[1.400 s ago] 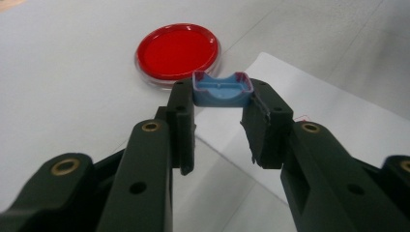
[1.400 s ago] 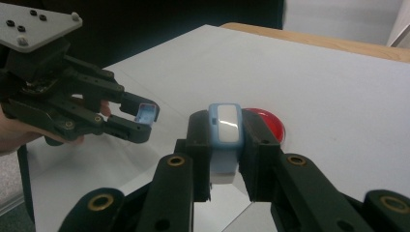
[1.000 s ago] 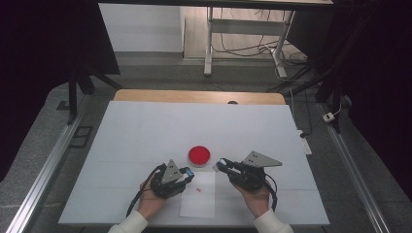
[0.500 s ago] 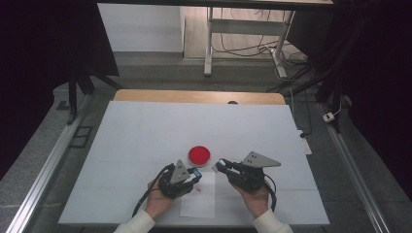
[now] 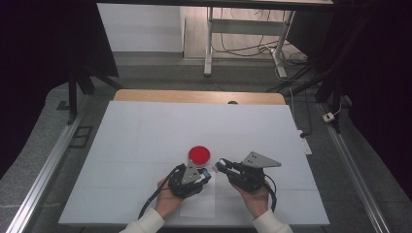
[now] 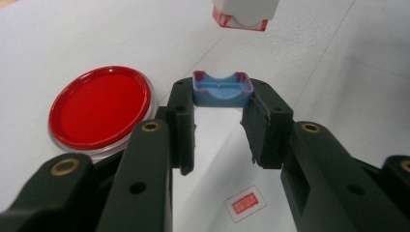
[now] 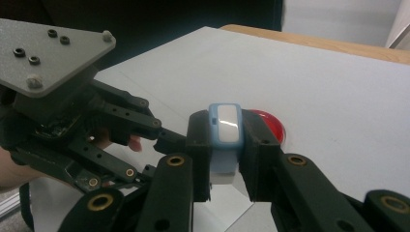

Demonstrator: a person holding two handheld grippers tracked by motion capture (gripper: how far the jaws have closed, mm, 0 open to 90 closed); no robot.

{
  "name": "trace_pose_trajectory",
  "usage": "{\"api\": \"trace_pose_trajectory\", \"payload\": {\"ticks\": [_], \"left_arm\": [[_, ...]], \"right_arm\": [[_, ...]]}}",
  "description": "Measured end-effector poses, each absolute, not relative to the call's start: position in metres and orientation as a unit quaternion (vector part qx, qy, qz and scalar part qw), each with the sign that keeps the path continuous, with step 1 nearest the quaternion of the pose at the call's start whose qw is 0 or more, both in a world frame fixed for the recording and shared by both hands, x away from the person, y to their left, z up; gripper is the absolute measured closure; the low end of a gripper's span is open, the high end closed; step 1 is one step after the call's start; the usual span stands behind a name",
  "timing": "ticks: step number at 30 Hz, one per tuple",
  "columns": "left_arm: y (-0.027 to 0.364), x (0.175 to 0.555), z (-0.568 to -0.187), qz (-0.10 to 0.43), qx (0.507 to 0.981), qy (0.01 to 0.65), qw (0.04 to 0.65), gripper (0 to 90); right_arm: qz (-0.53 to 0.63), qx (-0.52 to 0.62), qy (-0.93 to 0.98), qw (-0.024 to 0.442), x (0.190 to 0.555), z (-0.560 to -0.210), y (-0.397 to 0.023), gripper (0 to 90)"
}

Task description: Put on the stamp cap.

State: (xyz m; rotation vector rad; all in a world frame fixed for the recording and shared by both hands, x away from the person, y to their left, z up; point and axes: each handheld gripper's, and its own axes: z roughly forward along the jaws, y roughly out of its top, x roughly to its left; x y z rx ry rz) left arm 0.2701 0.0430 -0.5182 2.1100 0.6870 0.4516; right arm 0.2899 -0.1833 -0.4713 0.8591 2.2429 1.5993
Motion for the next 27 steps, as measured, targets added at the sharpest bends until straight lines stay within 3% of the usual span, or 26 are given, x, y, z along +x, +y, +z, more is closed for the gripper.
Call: {"api": "trace_pose_trajectory", "payload": {"ticks": [27], "left_arm": [[0.024,0.277,-0.522,0.186,0.844,0.278,0.418,65.3]], "right_arm": [[0.55,0.296,0.77,0.128,0.287,-0.472,-0.179,74.9]]}}
